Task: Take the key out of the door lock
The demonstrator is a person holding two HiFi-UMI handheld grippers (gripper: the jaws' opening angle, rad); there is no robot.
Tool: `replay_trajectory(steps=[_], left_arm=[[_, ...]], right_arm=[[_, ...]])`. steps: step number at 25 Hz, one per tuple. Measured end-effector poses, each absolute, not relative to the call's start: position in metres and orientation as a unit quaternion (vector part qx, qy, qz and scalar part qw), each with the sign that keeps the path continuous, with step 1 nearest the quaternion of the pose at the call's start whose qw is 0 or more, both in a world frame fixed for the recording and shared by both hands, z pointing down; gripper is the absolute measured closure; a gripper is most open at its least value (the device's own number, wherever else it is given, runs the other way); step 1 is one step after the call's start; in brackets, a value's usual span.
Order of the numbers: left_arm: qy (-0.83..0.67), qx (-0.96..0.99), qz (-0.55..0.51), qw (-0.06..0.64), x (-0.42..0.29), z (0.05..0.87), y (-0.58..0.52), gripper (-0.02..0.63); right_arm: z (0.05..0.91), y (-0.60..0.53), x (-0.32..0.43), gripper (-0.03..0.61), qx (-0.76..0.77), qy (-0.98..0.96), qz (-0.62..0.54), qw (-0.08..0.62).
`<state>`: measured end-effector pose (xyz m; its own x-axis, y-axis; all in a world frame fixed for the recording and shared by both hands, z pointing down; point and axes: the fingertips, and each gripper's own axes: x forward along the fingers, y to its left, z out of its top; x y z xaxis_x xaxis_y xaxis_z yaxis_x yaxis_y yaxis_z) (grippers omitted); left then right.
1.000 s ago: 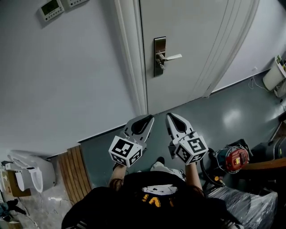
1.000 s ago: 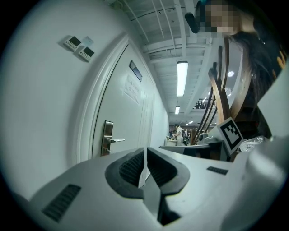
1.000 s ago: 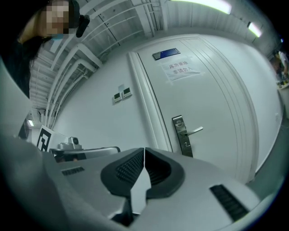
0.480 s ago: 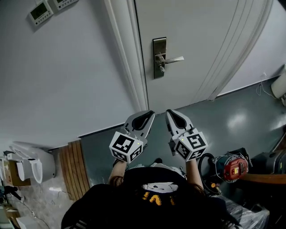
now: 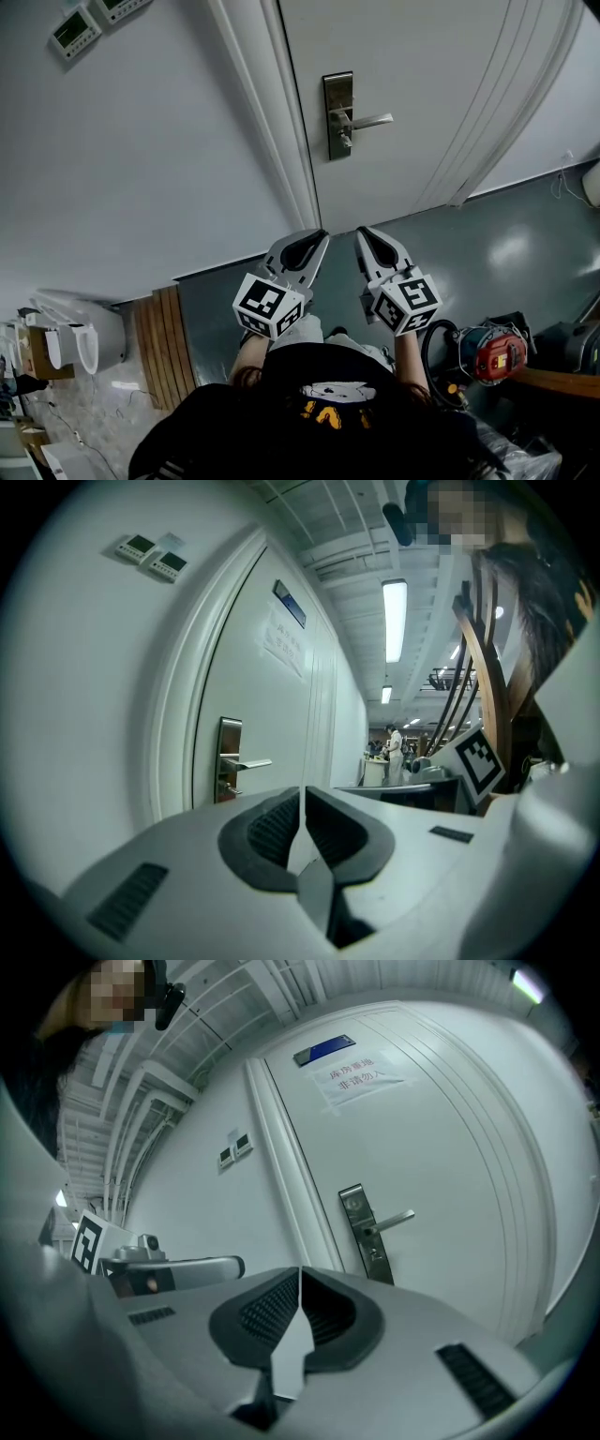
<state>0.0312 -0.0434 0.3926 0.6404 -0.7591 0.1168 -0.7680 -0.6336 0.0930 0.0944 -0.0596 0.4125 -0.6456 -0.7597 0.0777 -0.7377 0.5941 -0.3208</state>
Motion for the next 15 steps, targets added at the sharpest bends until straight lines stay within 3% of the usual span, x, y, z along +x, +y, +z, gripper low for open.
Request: replay_trajectory(steps=[15], left_arm=[[-0.412,0.908,0.034,0.071,0.028,0.400,-0.089,0.591]], right_arm=[[0.426,-0.107,0.091,0.571,-0.430,0.885,-0.176,0.023]])
